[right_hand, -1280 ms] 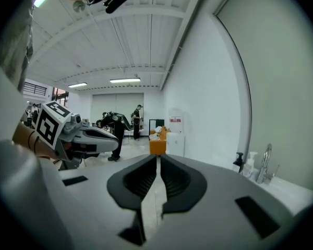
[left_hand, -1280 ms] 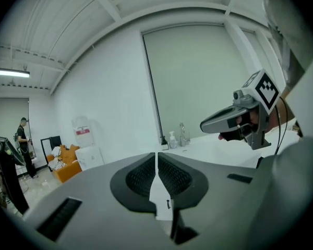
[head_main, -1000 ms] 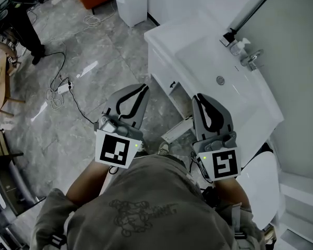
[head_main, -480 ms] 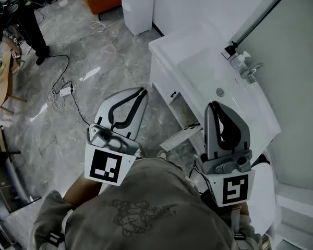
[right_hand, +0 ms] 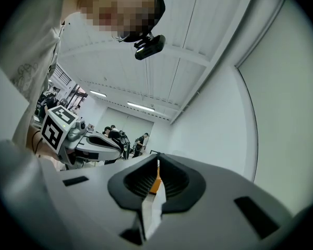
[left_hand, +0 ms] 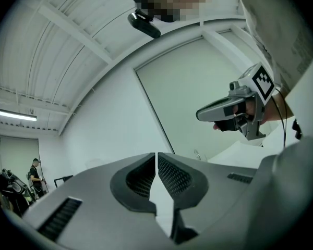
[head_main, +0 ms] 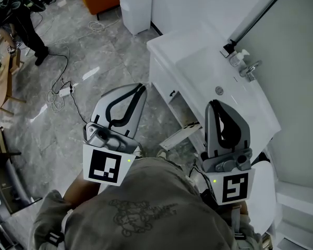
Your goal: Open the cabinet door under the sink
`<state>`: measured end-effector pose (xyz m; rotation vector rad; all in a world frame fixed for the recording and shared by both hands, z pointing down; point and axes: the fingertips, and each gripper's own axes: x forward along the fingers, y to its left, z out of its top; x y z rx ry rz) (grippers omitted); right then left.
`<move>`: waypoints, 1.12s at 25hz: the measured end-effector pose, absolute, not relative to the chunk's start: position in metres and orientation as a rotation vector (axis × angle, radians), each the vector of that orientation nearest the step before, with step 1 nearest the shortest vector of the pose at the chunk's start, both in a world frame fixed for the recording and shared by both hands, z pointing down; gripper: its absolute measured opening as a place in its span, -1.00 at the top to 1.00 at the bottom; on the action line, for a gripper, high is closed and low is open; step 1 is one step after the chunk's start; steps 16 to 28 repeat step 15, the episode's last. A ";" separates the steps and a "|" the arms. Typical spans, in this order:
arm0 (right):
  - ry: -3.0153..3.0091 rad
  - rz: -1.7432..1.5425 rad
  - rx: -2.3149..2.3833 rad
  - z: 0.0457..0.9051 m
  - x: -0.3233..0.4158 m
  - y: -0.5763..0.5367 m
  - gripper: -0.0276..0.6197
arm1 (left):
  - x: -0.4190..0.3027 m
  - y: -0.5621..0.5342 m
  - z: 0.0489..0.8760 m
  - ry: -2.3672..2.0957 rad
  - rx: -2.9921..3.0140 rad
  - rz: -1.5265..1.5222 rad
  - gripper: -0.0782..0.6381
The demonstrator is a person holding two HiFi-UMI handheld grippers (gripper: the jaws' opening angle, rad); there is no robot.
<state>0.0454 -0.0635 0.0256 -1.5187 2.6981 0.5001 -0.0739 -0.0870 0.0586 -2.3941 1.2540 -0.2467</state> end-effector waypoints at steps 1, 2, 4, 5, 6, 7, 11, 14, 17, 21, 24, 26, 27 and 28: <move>2.702 0.501 -1.518 0.027 0.046 -0.063 0.81 | -0.073 -0.087 0.059 1.251 -2.392 -0.252 0.70; 2.712 0.504 -1.515 0.029 0.047 -0.063 0.81 | -0.073 -0.087 0.059 1.248 -2.386 -0.259 0.70; 2.731 0.497 -1.501 0.034 0.050 -0.064 0.81 | -0.074 -0.088 0.059 1.245 -2.372 -0.270 0.70; 2.730 0.479 -1.495 0.036 0.052 -0.066 0.81 | -0.074 -0.089 0.058 1.247 -2.370 -0.272 0.70; 2.726 0.457 -1.492 0.036 0.053 -0.067 0.81 | -0.075 -0.090 0.058 1.251 -2.369 -0.271 0.70; 2.722 0.442 -1.492 0.037 0.054 -0.068 0.81 | -0.076 -0.090 0.057 1.255 -2.369 -0.269 0.70; 2.723 0.438 -1.487 0.036 0.051 -0.068 0.81 | -0.076 -0.091 0.056 1.256 -2.373 -0.270 0.70; 2.727 0.403 -1.462 0.036 0.050 -0.069 0.81 | -0.075 -0.092 0.057 1.259 -2.378 -0.264 0.70; 2.727 0.387 -1.453 0.037 0.050 -0.070 0.81 | -0.074 -0.092 0.058 1.261 -2.381 -0.260 0.70; 2.727 0.387 -1.453 0.037 0.050 -0.070 0.81 | -0.074 -0.092 0.058 1.261 -2.381 -0.260 0.70; 2.727 0.387 -1.453 0.037 0.050 -0.070 0.81 | -0.074 -0.092 0.058 1.261 -2.381 -0.260 0.70; 2.727 0.387 -1.453 0.037 0.050 -0.070 0.81 | -0.074 -0.092 0.058 1.261 -2.381 -0.260 0.70; 2.727 0.387 -1.453 0.037 0.050 -0.070 0.81 | -0.074 -0.092 0.058 1.261 -2.381 -0.260 0.70; 2.727 0.387 -1.453 0.037 0.050 -0.070 0.81 | -0.074 -0.092 0.058 1.261 -2.381 -0.260 0.70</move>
